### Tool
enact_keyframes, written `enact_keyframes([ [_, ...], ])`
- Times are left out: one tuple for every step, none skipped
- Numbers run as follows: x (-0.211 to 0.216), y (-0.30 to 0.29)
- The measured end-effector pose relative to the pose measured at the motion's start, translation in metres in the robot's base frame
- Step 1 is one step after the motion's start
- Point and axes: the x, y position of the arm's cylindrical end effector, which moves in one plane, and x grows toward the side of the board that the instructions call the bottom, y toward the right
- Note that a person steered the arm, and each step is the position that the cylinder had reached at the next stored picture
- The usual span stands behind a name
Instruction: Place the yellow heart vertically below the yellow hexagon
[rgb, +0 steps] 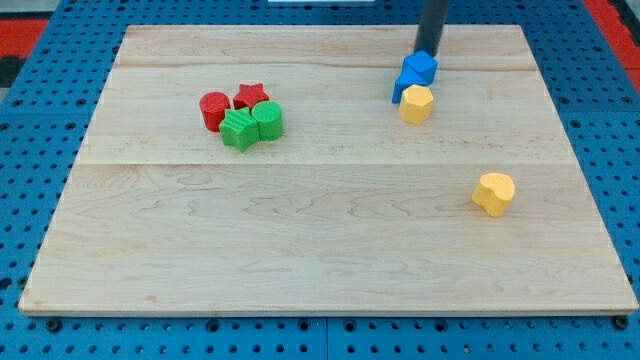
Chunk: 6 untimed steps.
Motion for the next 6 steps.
enact_keyframes([
  [-0.003,0.013],
  [0.056,0.110],
  [0.166,0.152],
  [0.245,0.126],
  [0.211,0.067],
  [0.218,0.007],
])
